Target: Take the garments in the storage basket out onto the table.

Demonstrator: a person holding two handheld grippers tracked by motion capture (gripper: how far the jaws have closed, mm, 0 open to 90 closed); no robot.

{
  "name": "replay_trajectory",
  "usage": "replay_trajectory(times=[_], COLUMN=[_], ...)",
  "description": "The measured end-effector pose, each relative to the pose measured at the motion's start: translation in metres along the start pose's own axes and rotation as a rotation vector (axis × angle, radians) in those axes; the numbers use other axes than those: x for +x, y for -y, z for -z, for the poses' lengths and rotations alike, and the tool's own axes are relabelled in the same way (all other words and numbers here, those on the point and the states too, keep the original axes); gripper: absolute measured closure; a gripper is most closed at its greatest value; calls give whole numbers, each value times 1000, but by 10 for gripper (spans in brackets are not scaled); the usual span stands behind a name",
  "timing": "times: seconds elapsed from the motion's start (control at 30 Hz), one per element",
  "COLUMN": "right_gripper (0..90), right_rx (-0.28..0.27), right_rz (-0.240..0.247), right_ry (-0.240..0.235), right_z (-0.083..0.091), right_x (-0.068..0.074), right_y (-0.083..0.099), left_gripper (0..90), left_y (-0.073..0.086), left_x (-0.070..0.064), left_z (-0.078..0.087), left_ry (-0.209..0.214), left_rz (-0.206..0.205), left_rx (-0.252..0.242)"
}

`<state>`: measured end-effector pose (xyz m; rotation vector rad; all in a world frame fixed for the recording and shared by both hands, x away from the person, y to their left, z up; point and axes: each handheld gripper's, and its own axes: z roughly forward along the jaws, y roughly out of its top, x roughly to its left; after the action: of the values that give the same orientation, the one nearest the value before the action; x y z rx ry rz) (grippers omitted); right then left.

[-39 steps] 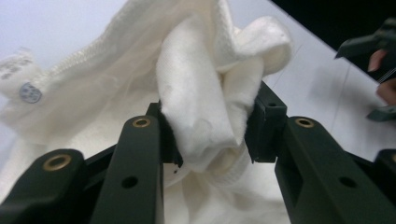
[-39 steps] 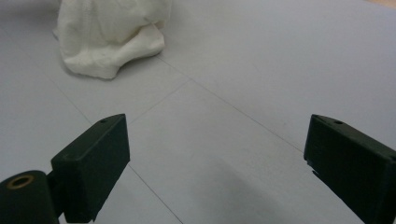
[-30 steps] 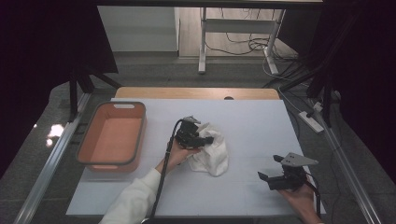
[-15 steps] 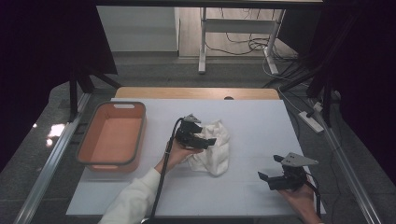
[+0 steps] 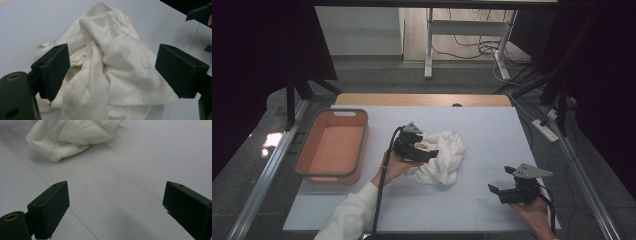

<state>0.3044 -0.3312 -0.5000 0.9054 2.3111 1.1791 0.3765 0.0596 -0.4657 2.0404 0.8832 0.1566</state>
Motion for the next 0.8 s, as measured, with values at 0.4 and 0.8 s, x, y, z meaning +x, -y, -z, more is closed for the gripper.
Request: replay_trajectory(times=[0.4,0.8], right_gripper=[67,69], right_rx=[-7,-17], right_rz=[-9,-13], right_ry=[-9,-22], right_z=[-1,-4], right_x=[1,2], right_y=[-1,-2], left_gripper=[146,148], left_y=[16,38], left_x=[-11,-13], left_z=[33,69], left_ry=[-53,-97], left_rz=[-22,-13], left_rx=[0,-18])
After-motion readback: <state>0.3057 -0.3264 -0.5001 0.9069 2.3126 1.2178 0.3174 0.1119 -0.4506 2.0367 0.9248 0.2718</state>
